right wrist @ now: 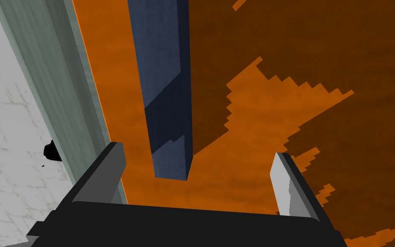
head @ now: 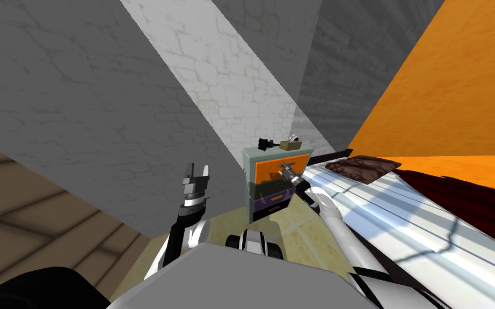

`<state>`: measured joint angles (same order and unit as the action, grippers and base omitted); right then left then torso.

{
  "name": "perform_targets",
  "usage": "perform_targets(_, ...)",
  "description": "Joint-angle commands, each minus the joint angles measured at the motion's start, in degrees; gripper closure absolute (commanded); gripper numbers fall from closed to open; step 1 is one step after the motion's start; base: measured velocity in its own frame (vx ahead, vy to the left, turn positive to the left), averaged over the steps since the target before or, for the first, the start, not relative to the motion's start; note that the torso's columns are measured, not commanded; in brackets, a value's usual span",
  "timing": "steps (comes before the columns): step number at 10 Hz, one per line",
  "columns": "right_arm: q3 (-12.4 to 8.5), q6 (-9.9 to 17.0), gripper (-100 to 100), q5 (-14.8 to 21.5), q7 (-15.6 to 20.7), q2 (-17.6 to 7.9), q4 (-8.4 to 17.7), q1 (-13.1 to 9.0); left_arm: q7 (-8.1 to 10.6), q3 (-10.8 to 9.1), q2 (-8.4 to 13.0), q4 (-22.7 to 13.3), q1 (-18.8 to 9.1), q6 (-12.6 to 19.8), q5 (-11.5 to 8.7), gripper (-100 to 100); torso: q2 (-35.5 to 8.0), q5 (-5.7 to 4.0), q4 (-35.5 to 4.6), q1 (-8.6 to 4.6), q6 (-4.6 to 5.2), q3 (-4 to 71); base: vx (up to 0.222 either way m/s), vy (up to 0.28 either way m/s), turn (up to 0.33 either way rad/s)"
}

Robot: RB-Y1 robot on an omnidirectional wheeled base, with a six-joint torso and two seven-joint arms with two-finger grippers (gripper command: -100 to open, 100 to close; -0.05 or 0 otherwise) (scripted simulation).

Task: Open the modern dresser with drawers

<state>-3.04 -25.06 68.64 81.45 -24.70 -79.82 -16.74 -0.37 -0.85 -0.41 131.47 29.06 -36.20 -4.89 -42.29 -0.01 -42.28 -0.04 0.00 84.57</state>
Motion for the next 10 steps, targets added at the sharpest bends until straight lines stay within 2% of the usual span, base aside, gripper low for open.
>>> perform_targets(1, 0.7, 0.7, -100, 1.6, -1.0, -0.1, -0.8, -0.1, 0.00, 0.00, 0.0, 0.0, 0.0, 0.0, 0.0, 0, 0.0, 0.01, 0.0, 0.07, -0.02, 0.0, 0.001, -0.010, 0.008)
perform_targets(2, -1.5, -0.4, 100, -1.1, 1.2, -1.8, -0.7, 2.8, 0.00, 0.00, 0.0, 0.0, 0.0, 0.0, 0.0, 0, 0.0, 0.03, 0.0, 0.11, 0.00, 0.0, 0.007, 0.050, 0.248)
perform_targets(3, -1.5, -0.4, 100, -1.9, 1.2, -1.8, -0.7, 3.2, 0.00, 0.02, 0.0, 0.0, 0.0, 0.0, 0.0, 0, 0.0, 0.04, 0.1, 0.24, -0.04, 0.0, 0.018, 0.051, 0.101)
perform_targets(4, -3.9, -2.0, 100, -4.2, 3.5, -3.7, -0.2, 5.1, 0.00, 0.01, 0.0, 0.0, 0.0, 0.0, 0.0, 0, 0.3, -0.14, 0.6, 0.22, -0.23, 0.2, 0.002, 0.075, 0.249)
perform_targets(5, -3.9, -2.0, 100, -6.1, 3.5, -3.7, -0.2, 5.7, 0.00, 0.02, 0.0, 0.0, 0.0, 0.0, 0.0, 0, 0.6, -0.23, 0.8, 0.19, -0.34, 0.4, -0.001, 0.064, 0.111)
perform_targets(7, -3.9, -2.0, 100, -6.2, 3.5, -3.7, -0.2, 6.5, 0.00, 0.00, 0.0, 0.0, 0.0, 0.0, 0.0, 0, 0.7, -0.33, 0.8, 0.05, -0.37, 0.4, -0.010, 0.013, -0.024)
perform_targets(8, -6.4, -3.5, 100, -9.2, 5.9, -5.6, 0.2, 8.2, 0.00, 0.00, 0.0, 0.0, 0.0, 0.0, 0.0, 0, 0.7, -0.36, 0.8, 0.01, -0.37, 0.4, -0.006, 0.059, 0.259)
perform_targets(9, -6.4, -3.5, 100, -10.6, 5.9, -5.6, 0.2, 9.9, 0.00, 0.01, 0.0, 0.0, 0.0, 0.0, 0.0, 0, 0.7, -0.28, 0.8, 0.19, -0.39, 0.4, 0.005, 0.050, 0.151)
perform_targets(10, -8.8, -5.0, 100, -12.6, 8.0, -7.6, 0.6, 11.3, 0.00, 0.01, 0.0, 0.0, 0.0, 0.0, 0.0, 0, 0.7, -0.31, 0.8, 0.13, -0.29, 0.4, 0.008, 0.070, 0.234)
